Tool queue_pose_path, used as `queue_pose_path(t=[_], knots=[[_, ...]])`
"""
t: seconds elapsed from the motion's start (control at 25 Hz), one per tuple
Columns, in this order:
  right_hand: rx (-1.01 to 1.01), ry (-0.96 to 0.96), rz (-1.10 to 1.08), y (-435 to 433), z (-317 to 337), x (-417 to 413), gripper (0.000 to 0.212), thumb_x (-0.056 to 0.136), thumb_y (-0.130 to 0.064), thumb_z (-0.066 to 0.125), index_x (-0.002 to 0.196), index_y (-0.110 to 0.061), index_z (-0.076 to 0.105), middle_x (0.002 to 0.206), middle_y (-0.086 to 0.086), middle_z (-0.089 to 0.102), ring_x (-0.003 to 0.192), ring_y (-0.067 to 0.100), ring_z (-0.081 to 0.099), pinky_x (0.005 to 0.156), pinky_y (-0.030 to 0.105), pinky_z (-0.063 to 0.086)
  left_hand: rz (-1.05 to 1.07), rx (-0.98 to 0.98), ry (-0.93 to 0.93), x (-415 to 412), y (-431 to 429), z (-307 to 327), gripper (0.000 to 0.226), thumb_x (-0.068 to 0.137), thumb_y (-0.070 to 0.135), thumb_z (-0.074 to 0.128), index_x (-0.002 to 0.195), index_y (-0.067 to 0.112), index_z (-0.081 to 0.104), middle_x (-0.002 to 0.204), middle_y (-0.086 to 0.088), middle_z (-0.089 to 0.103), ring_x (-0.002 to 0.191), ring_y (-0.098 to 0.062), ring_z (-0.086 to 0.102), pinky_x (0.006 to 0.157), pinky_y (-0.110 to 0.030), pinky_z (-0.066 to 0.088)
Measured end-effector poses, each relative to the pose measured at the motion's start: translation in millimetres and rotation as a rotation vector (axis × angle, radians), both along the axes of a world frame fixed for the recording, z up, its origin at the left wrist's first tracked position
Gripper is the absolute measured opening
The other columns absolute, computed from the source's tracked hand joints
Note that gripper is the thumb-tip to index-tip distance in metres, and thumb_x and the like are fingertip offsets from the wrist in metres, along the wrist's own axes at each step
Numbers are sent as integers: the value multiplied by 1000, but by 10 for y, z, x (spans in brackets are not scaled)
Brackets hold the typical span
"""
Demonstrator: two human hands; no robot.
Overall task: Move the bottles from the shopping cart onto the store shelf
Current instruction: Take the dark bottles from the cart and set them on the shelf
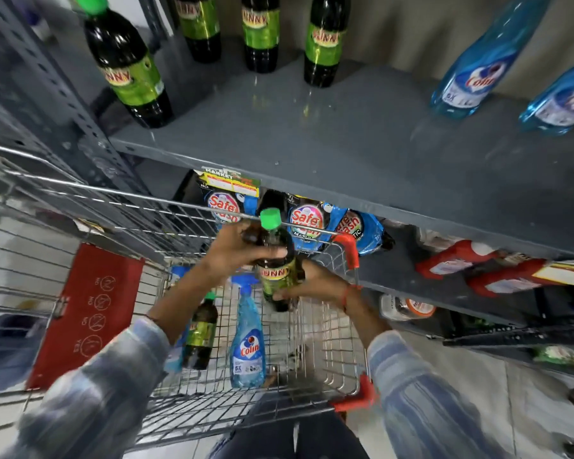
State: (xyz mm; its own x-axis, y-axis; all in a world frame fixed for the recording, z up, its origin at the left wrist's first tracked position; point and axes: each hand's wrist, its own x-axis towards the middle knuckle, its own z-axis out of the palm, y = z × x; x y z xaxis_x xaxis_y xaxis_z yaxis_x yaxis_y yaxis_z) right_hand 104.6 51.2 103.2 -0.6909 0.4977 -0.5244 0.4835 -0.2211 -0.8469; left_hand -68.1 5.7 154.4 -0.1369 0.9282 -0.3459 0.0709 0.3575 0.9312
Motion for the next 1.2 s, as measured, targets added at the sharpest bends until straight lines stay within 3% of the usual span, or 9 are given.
queue_pose_path(t=[0.04,0.16,0.32,0.48,0.56,0.72,0.88,1.04,1.2], knots=[[68,34,0,38,242,-69,54,67,-8,78,113,-25,53,124,7,61,113,19,57,100,31,47,10,74,41,-58,28,279,29,61,4,82,80,20,67,67,9,74,70,-5,70,60,-14,56],[318,103,-54,261,842,-340,58,63,-11,81,113,-15,52,114,3,63,101,12,60,90,13,47,88,255,142,-264,196,1020,36,59,13,84,92,11,68,84,-4,73,76,-10,68,72,-24,57],[671,151,-246,741,1259,-816,74,60,-22,83,122,-13,45,120,14,57,109,24,56,96,39,47,165,412,191,-635,697,1522,41,57,17,85,92,5,67,94,-13,72,84,-19,68,81,-35,55],[650,192,-367,1160,1276,-1283,73,67,-8,77,129,-8,39,123,19,60,112,31,57,97,39,46,195,437,265,-881,1223,1529,46,57,8,85,98,6,64,94,-7,70,80,-7,66,81,-29,54],[651,210,-371,1280,1203,-1447,72,69,-6,75,130,-7,37,126,20,57,115,33,55,97,40,44,210,429,299,-999,1346,1453,50,56,9,85,102,7,64,99,-7,69,85,-11,66,81,-26,54],[678,221,-359,1420,1069,-1637,70,71,-10,74,131,-9,37,128,18,57,116,32,54,92,35,43,219,447,318,-1206,1437,1360,54,59,10,83,109,7,62,107,-8,68,84,-2,63,72,-8,52],[711,225,-368,1461,951,-1695,69,72,-15,74,131,-11,38,127,16,58,117,30,54,94,38,45,194,478,328,-1256,1453,1259,54,63,14,82,112,10,60,107,-6,68,89,-3,65,84,-17,53],[727,222,-372,1502,889,-1700,72,72,-20,74,133,-12,35,130,15,55,120,29,52,99,51,46,209,481,302,-1242,1471,1191,61,62,21,83,117,10,58,115,-8,67,105,-18,64,96,-40,52],[730,191,-406,1429,975,-1720,85,69,-25,76,137,-10,28,137,17,48,127,29,46,103,48,43,217,430,435,-1219,1421,1219,76,63,39,81,127,12,49,127,-11,60,117,-21,57,105,-47,45]])
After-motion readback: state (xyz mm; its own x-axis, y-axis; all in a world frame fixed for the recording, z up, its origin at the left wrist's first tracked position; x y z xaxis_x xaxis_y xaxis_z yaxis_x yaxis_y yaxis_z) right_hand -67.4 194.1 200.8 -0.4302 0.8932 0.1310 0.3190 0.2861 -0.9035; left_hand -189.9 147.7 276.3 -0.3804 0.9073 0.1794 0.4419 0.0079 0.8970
